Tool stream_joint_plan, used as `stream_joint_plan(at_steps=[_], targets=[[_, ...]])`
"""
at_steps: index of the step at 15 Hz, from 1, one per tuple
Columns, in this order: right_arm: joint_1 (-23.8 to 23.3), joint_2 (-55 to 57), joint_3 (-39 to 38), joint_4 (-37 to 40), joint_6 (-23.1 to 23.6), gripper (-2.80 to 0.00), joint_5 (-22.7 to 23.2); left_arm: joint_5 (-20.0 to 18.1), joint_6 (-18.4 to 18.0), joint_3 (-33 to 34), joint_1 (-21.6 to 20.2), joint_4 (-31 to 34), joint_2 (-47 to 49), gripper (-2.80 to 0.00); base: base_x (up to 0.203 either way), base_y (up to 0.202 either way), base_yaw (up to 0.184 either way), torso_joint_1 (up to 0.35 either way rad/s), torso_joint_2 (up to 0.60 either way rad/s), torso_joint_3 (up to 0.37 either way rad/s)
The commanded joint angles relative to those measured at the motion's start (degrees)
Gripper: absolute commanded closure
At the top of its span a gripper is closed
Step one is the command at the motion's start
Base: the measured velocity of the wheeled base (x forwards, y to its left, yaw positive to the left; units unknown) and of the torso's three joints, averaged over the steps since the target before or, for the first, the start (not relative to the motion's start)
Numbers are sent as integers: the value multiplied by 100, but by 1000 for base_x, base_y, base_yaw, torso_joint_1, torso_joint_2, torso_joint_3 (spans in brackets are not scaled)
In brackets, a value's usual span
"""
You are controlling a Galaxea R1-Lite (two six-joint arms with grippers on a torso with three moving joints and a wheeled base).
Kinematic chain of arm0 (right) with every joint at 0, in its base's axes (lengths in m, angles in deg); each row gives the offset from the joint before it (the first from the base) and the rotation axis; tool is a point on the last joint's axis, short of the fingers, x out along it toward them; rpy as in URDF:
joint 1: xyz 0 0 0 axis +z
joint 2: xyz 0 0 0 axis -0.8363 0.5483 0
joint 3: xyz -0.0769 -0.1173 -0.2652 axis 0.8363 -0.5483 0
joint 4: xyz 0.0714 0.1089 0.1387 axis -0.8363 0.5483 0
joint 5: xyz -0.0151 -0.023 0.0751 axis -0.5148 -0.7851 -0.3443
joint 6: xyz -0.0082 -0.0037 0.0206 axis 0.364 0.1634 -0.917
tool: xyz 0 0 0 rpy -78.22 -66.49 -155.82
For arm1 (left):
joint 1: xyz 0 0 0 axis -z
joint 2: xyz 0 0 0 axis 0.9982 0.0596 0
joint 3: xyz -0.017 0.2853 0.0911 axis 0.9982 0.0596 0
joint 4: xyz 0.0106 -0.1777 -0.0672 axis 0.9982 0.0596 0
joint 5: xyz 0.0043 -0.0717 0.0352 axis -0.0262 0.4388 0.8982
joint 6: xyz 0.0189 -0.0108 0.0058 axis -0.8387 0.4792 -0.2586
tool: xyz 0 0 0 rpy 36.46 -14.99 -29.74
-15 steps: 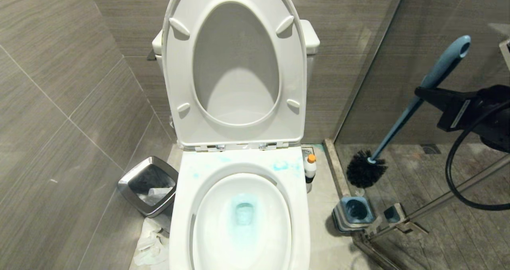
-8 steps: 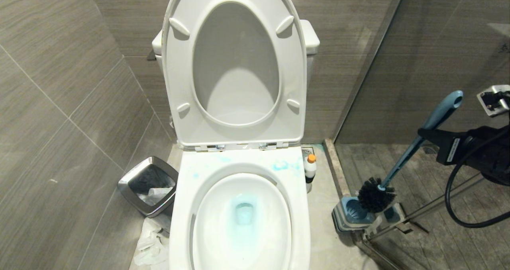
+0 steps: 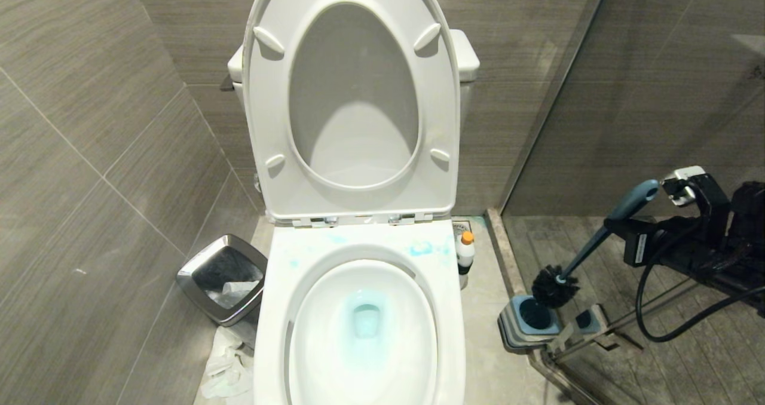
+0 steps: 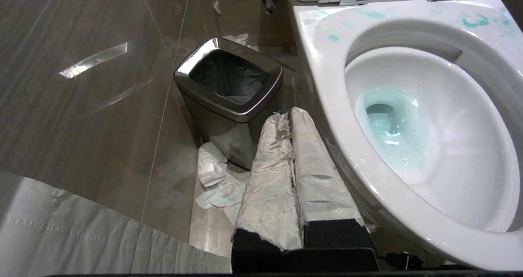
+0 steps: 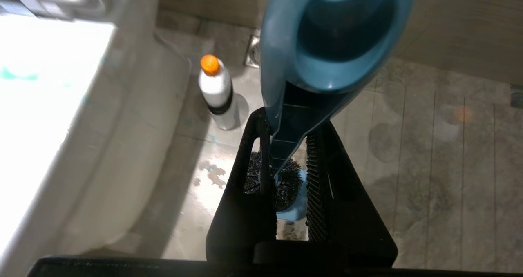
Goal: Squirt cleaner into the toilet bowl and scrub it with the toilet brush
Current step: Put the toilet brush back
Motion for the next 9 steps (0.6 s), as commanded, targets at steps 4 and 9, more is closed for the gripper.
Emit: stream_joint_plan(at_steps=[4,9], targets=[[-42,1030,149,-363,620,0,252,-2,0,9,0,-1,5,0,0,0,0,0,0,0],[-42,1574,349,-367,688,0,250,-2,0,9,0,-1,5,0,0,0,0,0,0,0]])
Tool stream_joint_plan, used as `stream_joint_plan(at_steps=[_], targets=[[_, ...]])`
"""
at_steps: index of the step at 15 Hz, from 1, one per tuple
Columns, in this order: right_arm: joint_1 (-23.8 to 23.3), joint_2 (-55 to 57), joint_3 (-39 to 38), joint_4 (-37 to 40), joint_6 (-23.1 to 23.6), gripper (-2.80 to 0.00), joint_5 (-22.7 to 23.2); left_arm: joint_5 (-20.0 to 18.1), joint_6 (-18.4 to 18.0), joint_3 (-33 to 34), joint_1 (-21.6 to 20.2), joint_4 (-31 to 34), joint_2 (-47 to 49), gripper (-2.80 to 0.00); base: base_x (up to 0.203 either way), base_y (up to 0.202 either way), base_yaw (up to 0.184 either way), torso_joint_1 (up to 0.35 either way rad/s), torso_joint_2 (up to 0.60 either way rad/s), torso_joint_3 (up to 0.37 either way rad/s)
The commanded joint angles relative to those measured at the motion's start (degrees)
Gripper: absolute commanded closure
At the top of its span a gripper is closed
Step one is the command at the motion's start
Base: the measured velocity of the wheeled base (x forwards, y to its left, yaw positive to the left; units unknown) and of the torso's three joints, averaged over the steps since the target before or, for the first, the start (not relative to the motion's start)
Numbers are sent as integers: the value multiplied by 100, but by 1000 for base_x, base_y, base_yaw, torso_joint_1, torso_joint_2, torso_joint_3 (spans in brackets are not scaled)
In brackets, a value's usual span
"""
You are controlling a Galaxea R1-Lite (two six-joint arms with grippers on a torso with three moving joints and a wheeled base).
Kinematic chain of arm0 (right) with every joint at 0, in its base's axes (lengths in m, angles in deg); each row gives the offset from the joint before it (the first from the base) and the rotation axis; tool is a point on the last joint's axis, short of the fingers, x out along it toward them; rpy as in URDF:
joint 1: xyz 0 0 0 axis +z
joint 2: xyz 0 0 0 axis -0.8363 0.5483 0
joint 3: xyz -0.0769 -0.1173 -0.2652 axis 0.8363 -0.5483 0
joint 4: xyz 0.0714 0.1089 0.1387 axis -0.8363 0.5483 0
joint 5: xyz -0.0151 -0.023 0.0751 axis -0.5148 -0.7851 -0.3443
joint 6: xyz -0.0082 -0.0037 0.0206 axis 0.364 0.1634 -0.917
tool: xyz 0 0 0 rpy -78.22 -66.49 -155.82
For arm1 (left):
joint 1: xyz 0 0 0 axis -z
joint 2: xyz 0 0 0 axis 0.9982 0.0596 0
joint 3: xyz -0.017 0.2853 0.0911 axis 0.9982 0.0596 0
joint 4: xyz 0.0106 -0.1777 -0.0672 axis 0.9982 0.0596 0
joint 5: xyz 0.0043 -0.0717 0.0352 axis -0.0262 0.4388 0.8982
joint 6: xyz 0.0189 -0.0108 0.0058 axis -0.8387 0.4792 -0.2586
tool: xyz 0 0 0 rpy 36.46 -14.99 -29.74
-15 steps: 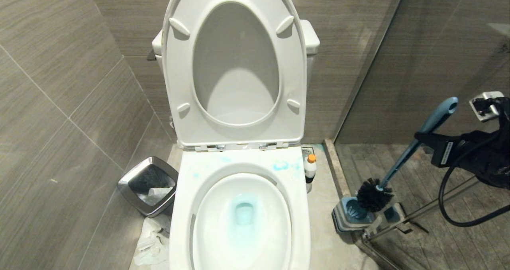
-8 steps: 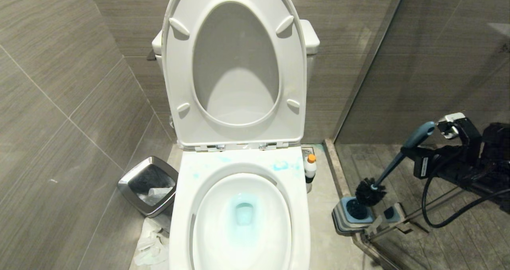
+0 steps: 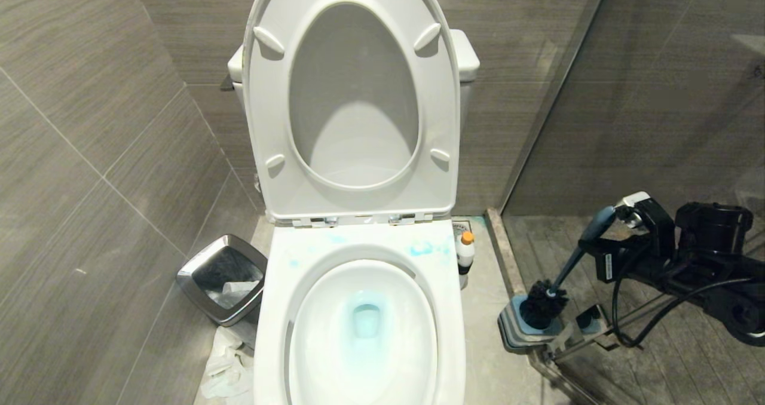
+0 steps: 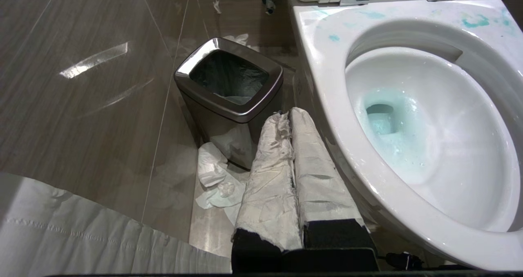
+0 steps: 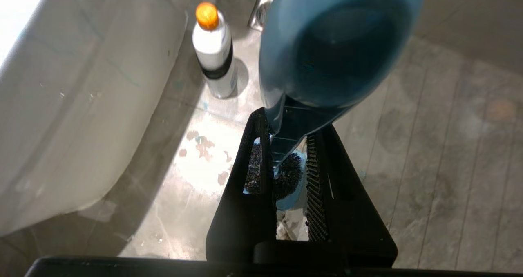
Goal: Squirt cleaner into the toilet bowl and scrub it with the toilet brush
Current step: Put the toilet brush back
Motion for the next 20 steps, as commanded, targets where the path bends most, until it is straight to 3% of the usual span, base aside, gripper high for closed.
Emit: stream_joint_plan(at_steps=[1,11,20], targets=[[0,380,117,-25,40,0,4,0,3,9,0,2,5,0,0,0,0,0,0,0],[-81,872,461,-33,157,0,-6,0,3,9,0,2,5,0,0,0,0,0,0,0],[-158,1181,26,-238,599,0,33,0,3,9,0,2,5,0,0,0,0,0,0,0]])
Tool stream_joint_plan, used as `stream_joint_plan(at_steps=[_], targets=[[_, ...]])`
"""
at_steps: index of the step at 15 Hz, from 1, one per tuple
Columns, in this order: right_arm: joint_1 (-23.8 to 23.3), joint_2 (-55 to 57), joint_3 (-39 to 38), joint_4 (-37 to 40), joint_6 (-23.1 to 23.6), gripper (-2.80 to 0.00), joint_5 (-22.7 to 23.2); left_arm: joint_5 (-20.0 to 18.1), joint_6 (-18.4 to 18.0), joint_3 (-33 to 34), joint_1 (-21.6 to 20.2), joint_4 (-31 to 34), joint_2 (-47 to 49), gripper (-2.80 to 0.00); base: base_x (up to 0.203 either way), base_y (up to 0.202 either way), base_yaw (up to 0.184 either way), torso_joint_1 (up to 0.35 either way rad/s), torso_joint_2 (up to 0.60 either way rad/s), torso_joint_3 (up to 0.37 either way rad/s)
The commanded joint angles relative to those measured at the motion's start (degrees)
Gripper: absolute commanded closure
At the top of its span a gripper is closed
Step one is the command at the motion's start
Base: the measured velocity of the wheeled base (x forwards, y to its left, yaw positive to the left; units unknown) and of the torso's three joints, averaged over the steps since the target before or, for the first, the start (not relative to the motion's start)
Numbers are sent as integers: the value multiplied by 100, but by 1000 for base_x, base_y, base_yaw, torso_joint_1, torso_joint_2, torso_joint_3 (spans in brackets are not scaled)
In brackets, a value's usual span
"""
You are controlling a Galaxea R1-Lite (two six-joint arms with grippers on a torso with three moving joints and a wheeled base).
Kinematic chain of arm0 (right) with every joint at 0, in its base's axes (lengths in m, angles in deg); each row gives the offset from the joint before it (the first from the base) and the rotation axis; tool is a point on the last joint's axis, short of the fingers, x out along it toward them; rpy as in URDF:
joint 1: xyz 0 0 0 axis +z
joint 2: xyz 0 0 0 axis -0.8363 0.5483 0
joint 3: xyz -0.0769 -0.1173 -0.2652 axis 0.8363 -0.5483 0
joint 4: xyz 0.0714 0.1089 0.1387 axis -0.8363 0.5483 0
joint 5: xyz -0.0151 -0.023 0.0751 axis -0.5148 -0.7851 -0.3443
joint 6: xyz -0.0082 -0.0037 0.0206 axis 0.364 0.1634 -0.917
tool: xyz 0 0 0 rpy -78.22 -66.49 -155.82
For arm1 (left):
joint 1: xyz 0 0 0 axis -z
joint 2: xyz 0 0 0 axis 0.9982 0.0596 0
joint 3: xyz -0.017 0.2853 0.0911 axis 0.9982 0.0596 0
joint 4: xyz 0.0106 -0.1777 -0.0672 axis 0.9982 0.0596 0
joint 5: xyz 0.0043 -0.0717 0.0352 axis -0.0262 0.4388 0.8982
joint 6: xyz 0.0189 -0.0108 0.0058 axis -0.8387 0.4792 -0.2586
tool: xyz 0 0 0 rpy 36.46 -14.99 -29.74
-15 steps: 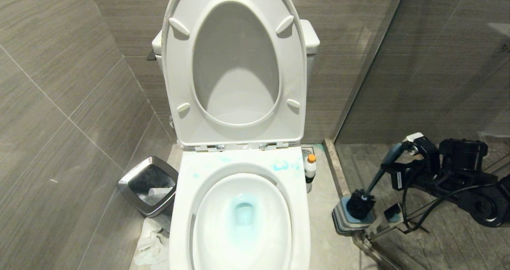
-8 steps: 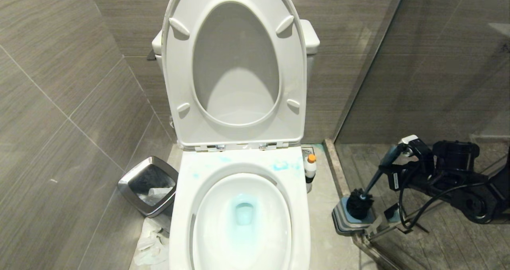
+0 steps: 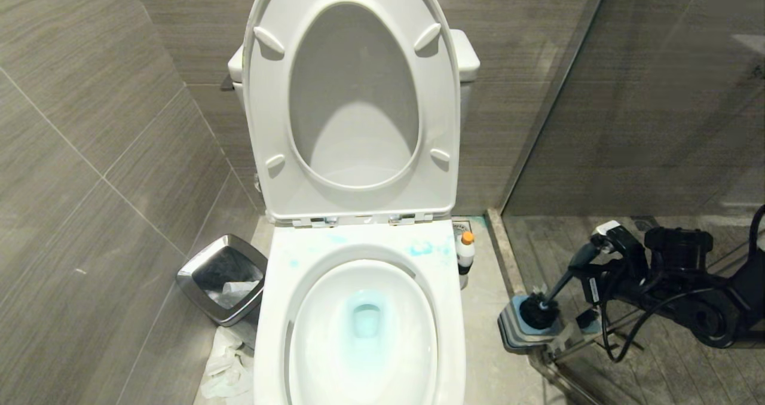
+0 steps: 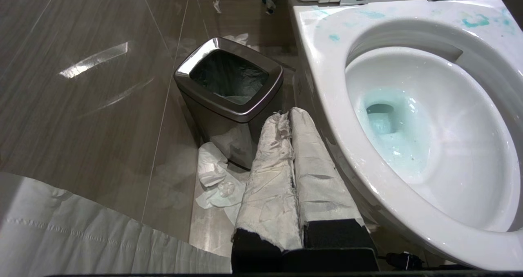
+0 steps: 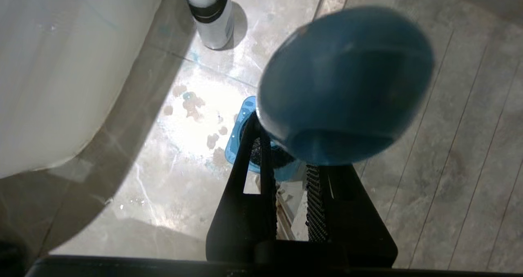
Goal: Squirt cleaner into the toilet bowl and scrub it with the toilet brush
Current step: Put the toilet brush back
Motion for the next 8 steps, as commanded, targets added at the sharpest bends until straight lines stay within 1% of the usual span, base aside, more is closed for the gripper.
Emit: stream_joint_plan(at_steps=[1,5,8], targets=[[-1,168,-152,-220,51,0,9,-2,3,9,0,-1,5,0,0,0,0,0,0,0],[-58,341,-227,-277,373,0,-5,-2,3,9,0,-1,5,0,0,0,0,0,0,0],[-197,480,-188,-277,437,0,-32,-2,3,9,0,-1,5,0,0,0,0,0,0,0]])
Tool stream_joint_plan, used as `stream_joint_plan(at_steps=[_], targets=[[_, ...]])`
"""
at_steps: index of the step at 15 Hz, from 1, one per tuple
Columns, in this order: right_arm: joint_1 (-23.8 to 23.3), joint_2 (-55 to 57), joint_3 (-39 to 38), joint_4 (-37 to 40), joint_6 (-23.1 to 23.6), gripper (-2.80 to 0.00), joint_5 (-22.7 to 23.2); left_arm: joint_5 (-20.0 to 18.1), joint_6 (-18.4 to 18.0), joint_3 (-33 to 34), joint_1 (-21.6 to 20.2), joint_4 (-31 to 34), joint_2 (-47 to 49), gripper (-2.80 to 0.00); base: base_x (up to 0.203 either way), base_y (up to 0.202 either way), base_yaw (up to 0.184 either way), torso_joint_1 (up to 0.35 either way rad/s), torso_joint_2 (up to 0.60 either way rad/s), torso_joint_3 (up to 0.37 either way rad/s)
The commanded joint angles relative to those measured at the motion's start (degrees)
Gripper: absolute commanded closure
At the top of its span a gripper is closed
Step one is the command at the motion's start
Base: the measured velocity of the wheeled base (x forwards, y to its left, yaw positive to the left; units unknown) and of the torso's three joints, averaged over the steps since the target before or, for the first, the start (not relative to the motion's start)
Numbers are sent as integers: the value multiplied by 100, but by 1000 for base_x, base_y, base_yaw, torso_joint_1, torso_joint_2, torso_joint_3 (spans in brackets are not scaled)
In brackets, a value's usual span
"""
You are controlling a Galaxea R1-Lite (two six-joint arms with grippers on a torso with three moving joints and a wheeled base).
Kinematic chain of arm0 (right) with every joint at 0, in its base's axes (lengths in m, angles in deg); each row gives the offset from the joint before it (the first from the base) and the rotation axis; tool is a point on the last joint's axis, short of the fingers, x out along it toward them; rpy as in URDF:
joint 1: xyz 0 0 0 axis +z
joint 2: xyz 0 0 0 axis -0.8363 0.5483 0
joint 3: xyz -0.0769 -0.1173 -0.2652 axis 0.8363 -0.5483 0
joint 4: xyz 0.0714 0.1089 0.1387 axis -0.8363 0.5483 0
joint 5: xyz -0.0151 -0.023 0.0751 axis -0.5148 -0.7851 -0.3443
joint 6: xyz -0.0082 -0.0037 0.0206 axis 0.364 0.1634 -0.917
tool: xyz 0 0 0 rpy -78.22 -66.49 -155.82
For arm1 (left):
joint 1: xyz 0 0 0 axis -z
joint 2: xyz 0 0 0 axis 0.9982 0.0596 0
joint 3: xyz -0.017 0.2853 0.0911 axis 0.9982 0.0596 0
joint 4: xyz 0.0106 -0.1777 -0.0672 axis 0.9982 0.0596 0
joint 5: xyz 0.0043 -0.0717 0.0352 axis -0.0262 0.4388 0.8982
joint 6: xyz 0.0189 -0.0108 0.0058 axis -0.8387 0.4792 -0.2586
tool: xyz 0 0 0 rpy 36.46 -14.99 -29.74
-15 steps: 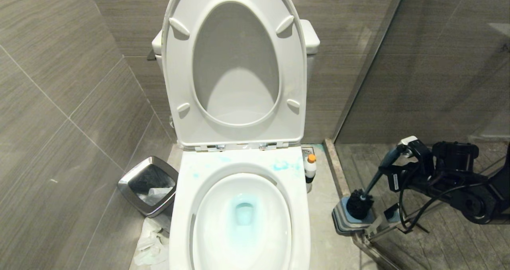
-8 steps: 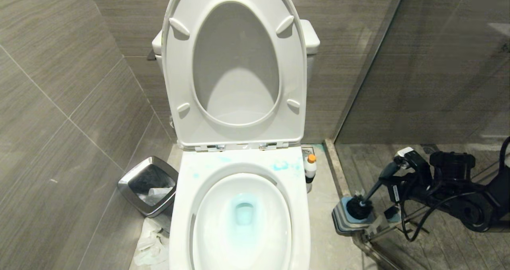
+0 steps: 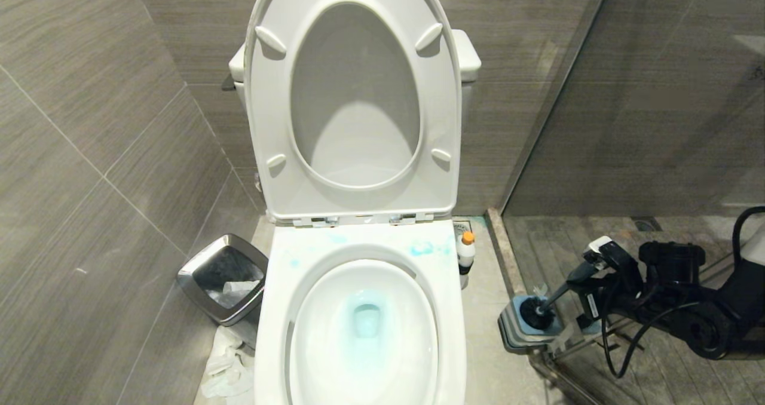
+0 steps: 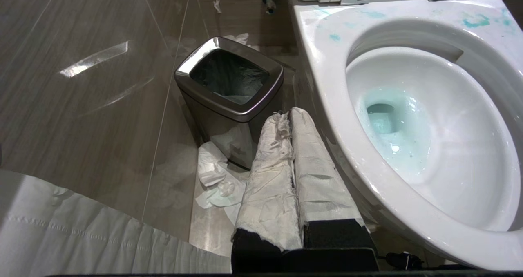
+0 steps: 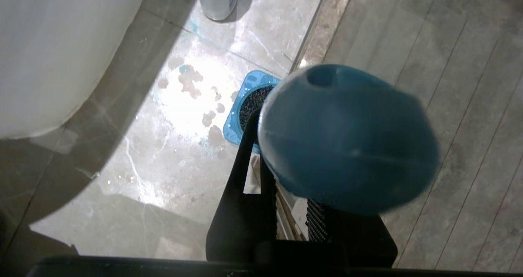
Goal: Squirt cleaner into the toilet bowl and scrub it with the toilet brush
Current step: Put the toilet brush back
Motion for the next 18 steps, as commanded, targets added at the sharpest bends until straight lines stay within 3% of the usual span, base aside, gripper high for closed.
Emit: stream_joint_plan(at_steps=[1,7,8,14,18], targets=[[-121,161,10,-31,49,0,-4,2,0,9,-2,-1,5,0,0,0,0,0,0,0],[-282,249,78,-31,248,0,30,2,0,9,-2,-1,5,0,0,0,0,0,0,0],[-276,255,102,-31,243,-280,44,2,0,9,-2,-1,5,0,0,0,0,0,0,0],[-291,165,253,-110,696,-280,186,0,0,9,-2,-1,5,0,0,0,0,0,0,0],[-299,99,192,-698,1538,-280,609,2,0,9,-2,-1,5,0,0,0,0,0,0,0]])
